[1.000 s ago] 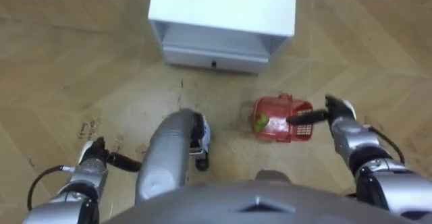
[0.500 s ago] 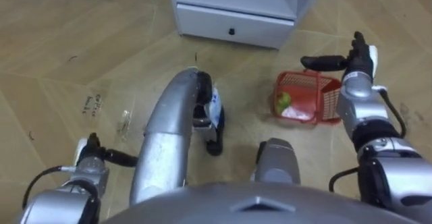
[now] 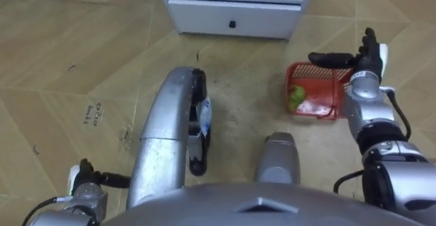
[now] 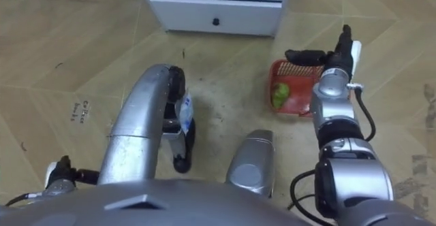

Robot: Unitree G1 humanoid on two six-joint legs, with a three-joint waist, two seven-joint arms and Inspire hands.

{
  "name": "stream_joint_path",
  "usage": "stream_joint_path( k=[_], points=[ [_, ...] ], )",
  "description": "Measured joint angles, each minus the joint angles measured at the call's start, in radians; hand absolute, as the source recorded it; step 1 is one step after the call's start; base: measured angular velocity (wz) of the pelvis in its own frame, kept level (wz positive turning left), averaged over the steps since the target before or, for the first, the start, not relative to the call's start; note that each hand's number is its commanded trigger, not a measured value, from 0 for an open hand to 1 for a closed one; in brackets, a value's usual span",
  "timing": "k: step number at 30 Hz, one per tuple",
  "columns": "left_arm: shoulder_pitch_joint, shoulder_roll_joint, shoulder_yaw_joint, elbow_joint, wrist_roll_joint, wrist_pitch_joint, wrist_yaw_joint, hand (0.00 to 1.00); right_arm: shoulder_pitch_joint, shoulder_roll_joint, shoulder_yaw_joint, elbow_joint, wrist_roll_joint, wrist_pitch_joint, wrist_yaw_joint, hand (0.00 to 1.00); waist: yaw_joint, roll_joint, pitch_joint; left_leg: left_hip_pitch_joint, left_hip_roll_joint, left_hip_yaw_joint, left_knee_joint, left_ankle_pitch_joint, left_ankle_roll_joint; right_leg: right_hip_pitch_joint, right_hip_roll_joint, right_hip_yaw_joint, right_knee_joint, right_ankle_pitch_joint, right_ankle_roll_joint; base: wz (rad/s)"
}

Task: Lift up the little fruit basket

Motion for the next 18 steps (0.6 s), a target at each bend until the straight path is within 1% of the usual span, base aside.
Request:
stream_joint_path(
  k=[1, 2, 4, 5, 7, 11, 14, 15, 16, 17, 18],
  points=[
    [0.007, -0.013, -0.004, -0.006, 0.000, 0.000, -0.013, 0.00, -0.006, -0.003, 0.011, 0.004, -0.008, -0.001, -0.002, 0.00, 0.004, 0.013, 0.0008, -0.016, 0.012, -0.004, -0.004, 0.011, -0.020, -0.021, 0.016, 0.002, 0.008, -0.002, -0.001, -0.06],
    [0.009, -0.018, -0.007, -0.007, 0.000, 0.000, -0.020, 0.00, -0.005, -0.004, 0.015, 0.004, -0.008, -0.001, -0.002, 0.00, 0.000, 0.014, 0.0006, -0.021, 0.013, -0.004, -0.010, 0.015, -0.027, -0.028, 0.016, 0.002, 0.010, -0.003, -0.002, 0.04],
    [0.017, -0.030, -0.035, -0.011, 0.000, 0.001, -0.046, 0.00, 0.003, -0.003, 0.017, 0.012, -0.008, -0.001, -0.002, 0.00, -0.003, 0.013, 0.0003, -0.020, 0.018, -0.003, -0.029, 0.021, -0.040, -0.038, 0.019, -0.001, 0.013, -0.004, -0.002, 0.09],
    [0.021, -0.029, -0.041, -0.018, 0.000, 0.000, -0.059, 0.00, 0.003, -0.004, 0.018, 0.011, -0.008, -0.001, -0.002, 0.00, -0.004, 0.014, -0.0003, -0.021, 0.029, -0.001, -0.034, 0.022, -0.041, -0.045, 0.024, -0.004, 0.016, -0.004, -0.002, 0.06],
    [0.020, -0.030, -0.051, -0.021, 0.001, 0.000, -0.070, 0.00, 0.002, -0.009, 0.024, 0.011, -0.008, -0.001, -0.001, 0.00, -0.001, 0.014, -0.0004, -0.023, 0.041, 0.001, -0.039, 0.025, -0.047, -0.056, 0.029, -0.005, 0.020, -0.005, 0.000, 0.02],
    [0.018, -0.029, -0.070, -0.043, 0.001, 0.001, -0.089, 0.00, 0.001, -0.027, 0.063, 0.011, -0.004, -0.002, 0.023, 0.00, 0.004, 0.015, -0.0007, -0.029, 0.048, 0.005, -0.050, 0.033, -0.062, -0.071, 0.030, -0.005, 0.031, -0.007, 0.000, 0.02],
    [0.018, -0.029, -0.074, -0.056, 0.001, 0.006, -0.111, 0.00, 0.001, -0.034, 0.085, 0.012, 0.014, -0.002, 0.044, 0.00, 0.008, 0.019, -0.0010, -0.031, 0.050, 0.005, -0.056, 0.036, -0.069, -0.077, 0.030, -0.006, 0.035, -0.008, 0.000, 0.01],
    [0.017, -0.029, -0.078, -0.056, 0.001, 0.006, -0.113, 0.00, 0.001, -0.038, 0.091, 0.013, 0.023, -0.002, 0.050, 0.00, 0.011, 0.022, -0.0009, -0.033, 0.051, 0.005, -0.056, 0.037, -0.069, -0.077, 0.031, -0.007, 0.036, -0.008, 0.000, 0.00],
    [0.016, -0.029, -0.091, -0.059, 0.001, 0.007, -0.122, 0.00, 0.001, -0.046, 0.092, 0.013, 0.038, -0.002, 0.059, 0.00, 0.015, 0.029, -0.0005, -0.036, 0.055, 0.005, -0.056, 0.037, -0.070, -0.081, 0.033, -0.009, 0.037, -0.008, 0.001, 0.00],
    [0.016, -0.029, -0.094, -0.062, 0.000, 0.007, -0.126, 0.00, 0.001, -0.050, 0.092, 0.013, 0.047, -0.002, 0.061, 0.00, 0.019, 0.032, -0.0001, -0.038, 0.061, 0.007, -0.056, 0.037, -0.070, -0.085, 0.034, -0.008, 0.038, -0.009, 0.003, 0.00],
    [0.015, -0.028, -0.109, -0.070, 0.001, 0.008, -0.128, 0.00, 0.001, -0.058, 0.092, 0.015, 0.063, -0.002, 0.069, 0.00, 0.029, 0.038, 0.0020, -0.042, 0.063, 0.008, -0.056, 0.038, -0.071, -0.092, 0.036, -0.004, 0.040, -0.010, 0.004, -0.03]
  ],
)
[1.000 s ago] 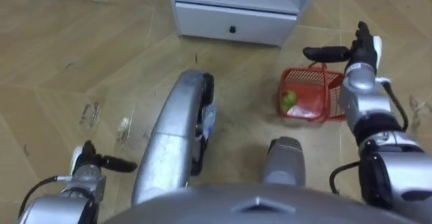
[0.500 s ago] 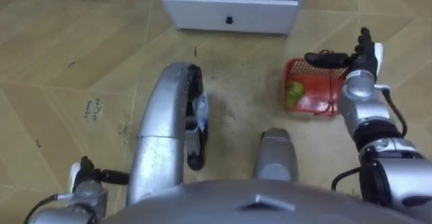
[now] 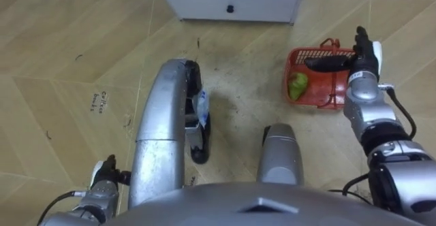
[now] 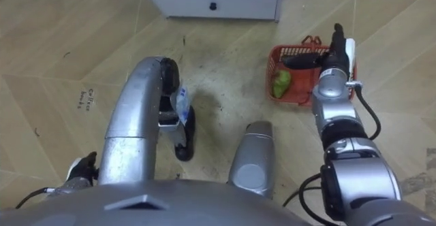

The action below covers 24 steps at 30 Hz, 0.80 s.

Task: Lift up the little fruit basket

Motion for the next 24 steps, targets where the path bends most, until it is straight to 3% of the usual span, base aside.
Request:
stream_joint_path(
  k=[4, 8, 15, 24],
  points=[
    [0.005, 0.002, 0.001, -0.035, 0.007, 0.007, -0.024, 0.00, -0.006, -0.022, 0.001, 0.031, 0.004, 0.000, 0.022, 0.00, 0.032, 0.007, 0.0002, -0.015, 0.017, 0.006, -0.004, 0.002, -0.003, -0.029, 0.008, 0.008, 0.004, -0.001, 0.001, 0.00],
    [0.012, 0.003, 0.001, -0.058, 0.020, 0.026, -0.042, 0.00, -0.045, -0.030, 0.008, 0.083, 0.017, 0.001, 0.030, 0.00, 0.037, 0.006, 0.0007, -0.022, 0.034, 0.017, -0.007, 0.002, -0.004, -0.044, 0.011, 0.011, 0.004, -0.001, 0.001, 0.01],
    [0.012, 0.006, 0.000, -0.059, 0.020, 0.034, -0.066, 0.00, -0.068, -0.052, 0.010, 0.159, 0.055, 0.006, 0.040, 0.00, 0.061, 0.005, 0.0018, -0.034, 0.033, 0.018, -0.007, 0.004, -0.001, -0.051, 0.008, 0.001, 0.001, -0.001, 0.001, 0.05],
    [0.018, 0.010, -0.021, -0.054, 0.019, 0.057, -0.093, 0.00, -0.067, -0.089, 0.041, 0.240, 0.160, 0.009, 0.079, 0.00, 0.093, 0.020, 0.0013, -0.039, 0.035, 0.019, -0.010, 0.015, 0.002, -0.047, 0.006, -0.015, 0.004, -0.001, 0.001, 0.04]
  ],
)
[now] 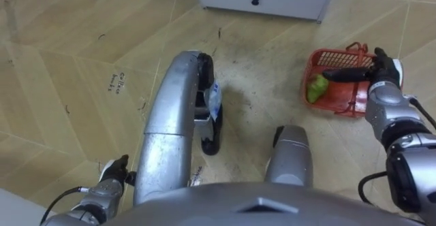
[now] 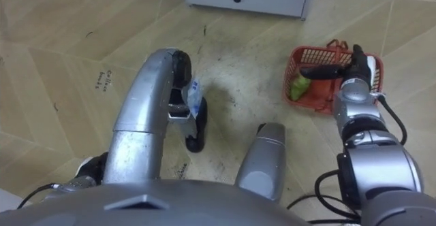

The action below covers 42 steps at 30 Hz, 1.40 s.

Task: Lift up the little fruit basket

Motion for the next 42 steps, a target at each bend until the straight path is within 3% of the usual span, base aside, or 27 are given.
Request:
stream_joint_path(
  k=[5, 6, 8, 9, 37, 42],
  points=[
    [-0.001, 0.001, 0.000, -0.004, 0.001, 0.000, -0.012, 0.00, 0.000, -0.007, 0.001, 0.002, 0.036, 0.000, 0.018, 0.00, 0.004, 0.003, -0.0004, -0.003, 0.003, -0.001, 0.000, 0.000, 0.000, -0.001, 0.003, -0.003, 0.000, 0.000, 0.000, 0.00],
    [-0.001, 0.001, 0.000, -0.005, 0.001, 0.000, -0.012, 0.00, 0.000, -0.007, 0.003, 0.002, 0.041, 0.000, 0.017, 0.05, 0.005, 0.003, -0.0006, -0.005, 0.003, -0.002, 0.001, 0.000, 0.000, -0.002, 0.003, -0.005, -0.001, 0.000, 0.000, 0.04],
    [-0.002, 0.001, 0.000, -0.010, 0.000, 0.000, -0.012, 0.00, 0.000, -0.008, 0.018, 0.002, 0.071, 0.000, 0.022, 0.96, 0.009, 0.004, -0.0005, -0.009, 0.005, -0.002, 0.002, 0.001, 0.001, -0.003, 0.003, -0.009, -0.002, 0.000, 0.000, 0.04],
    [-0.002, 0.001, 0.000, -0.010, 0.000, 0.000, -0.012, 0.00, 0.000, -0.008, 0.022, 0.002, 0.076, 0.000, 0.025, 1.00, 0.010, 0.003, -0.0004, -0.009, 0.007, -0.001, 0.002, 0.001, 0.002, -0.003, 0.004, -0.009, -0.002, 0.000, 0.000, 0.00],
    [-0.012, 0.023, -0.022, -0.012, 0.001, -0.005, -0.044, 0.00, 0.005, -0.010, 0.077, 0.068, 0.170, 0.000, 0.114, 1.00, 0.046, -0.002, 0.0037, -0.015, 0.012, -0.001, 0.010, 0.008, 0.013, 0.006, 0.004, -0.026, -0.002, 0.000, 0.000, 0.00],
    [-0.024, 0.023, -0.017, -0.012, 0.011, 0.000, -0.051, 0.00, 0.009, -0.008, 0.078, 0.085, 0.170, 0.001, 0.114, 1.00, 0.044, -0.010, 0.0084, -0.005, -0.006, -0.010, 0.018, 0.008, 0.014, 0.031, 0.006, -0.028, -0.003, 0.000, -0.001, 0.00]
  ],
)
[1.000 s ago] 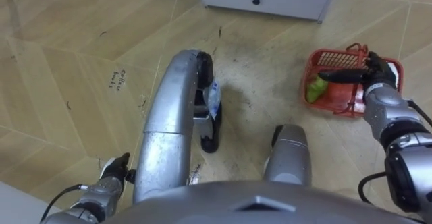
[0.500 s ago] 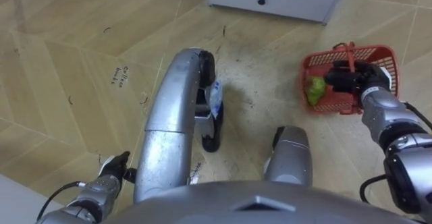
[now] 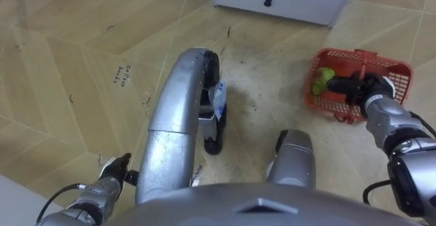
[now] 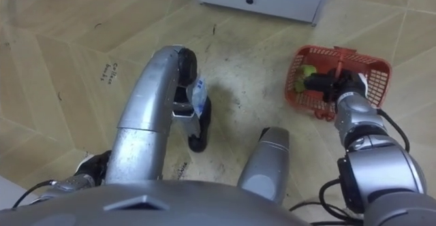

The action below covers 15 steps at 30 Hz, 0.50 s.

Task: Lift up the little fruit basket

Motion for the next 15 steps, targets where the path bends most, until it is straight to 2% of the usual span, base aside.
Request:
stream_joint_path(
  k=[5, 8, 9, 11, 12, 13, 15],
  points=[
    [-0.030, 0.000, 0.003, -0.001, 0.002, -0.011, 0.004, 0.00, 0.011, 0.008, 0.008, -0.023, -0.031, 0.000, -0.002, 1.00, -0.003, -0.010, 0.0042, 0.012, -0.016, -0.015, 0.013, -0.002, 0.004, 0.032, 0.004, -0.009, -0.001, 0.000, 0.000, 0.00],
    [-0.039, 0.004, 0.027, -0.021, 0.056, -0.013, 0.014, 0.00, 0.025, 0.034, 0.008, -0.097, -0.133, 0.014, -0.018, 1.00, -0.018, -0.037, 0.0041, 0.024, -0.016, -0.018, 0.017, -0.005, 0.009, 0.049, 0.006, -0.012, -0.005, 0.000, 0.000, -0.01],
    [-0.040, 0.004, 0.031, -0.021, 0.058, -0.012, 0.015, 0.00, 0.025, 0.039, 0.008, -0.111, -0.144, 0.015, -0.018, 1.00, -0.023, -0.040, 0.0056, 0.025, -0.016, -0.021, 0.018, -0.006, 0.010, 0.054, 0.007, -0.016, -0.007, 0.000, 0.000, 0.04],
    [-0.042, 0.002, 0.034, -0.029, 0.094, -0.009, 0.015, 0.00, 0.027, 0.048, 0.008, -0.143, -0.186, 0.021, -0.020, 1.00, -0.032, -0.041, 0.0052, 0.030, -0.018, -0.041, 0.030, -0.011, 0.013, 0.075, 0.023, -0.030, -0.017, 0.000, 0.000, -0.03],
    [-0.043, 0.001, 0.041, -0.041, 0.103, -0.008, 0.017, 0.00, 0.035, 0.048, 0.008, -0.181, -0.220, 0.024, -0.025, 1.00, -0.038, -0.044, 0.0023, 0.032, -0.022, -0.053, 0.037, -0.021, 0.009, 0.080, 0.032, -0.030, -0.022, 0.000, 0.000, -0.08],
    [-0.044, 0.001, 0.042, -0.051, 0.107, -0.007, 0.022, 0.00, 0.035, 0.049, 0.008, -0.225, -0.246, 0.027, -0.031, 1.00, -0.051, -0.042, 0.0015, 0.031, -0.034, -0.066, 0.044, -0.022, 0.010, 0.092, 0.035, -0.035, -0.028, 0.001, 0.000, -0.12],
    [-0.054, 0.003, 0.055, -0.069, 0.107, -0.002, 0.024, 0.00, 0.041, 0.049, 0.008, -0.297, -0.268, 0.033, -0.042, 1.00, -0.067, -0.043, 0.0005, 0.037, -0.038, -0.072, 0.056, -0.026, 0.019, 0.108, 0.039, -0.034, -0.041, 0.001, -0.001, -0.07]
  ],
)
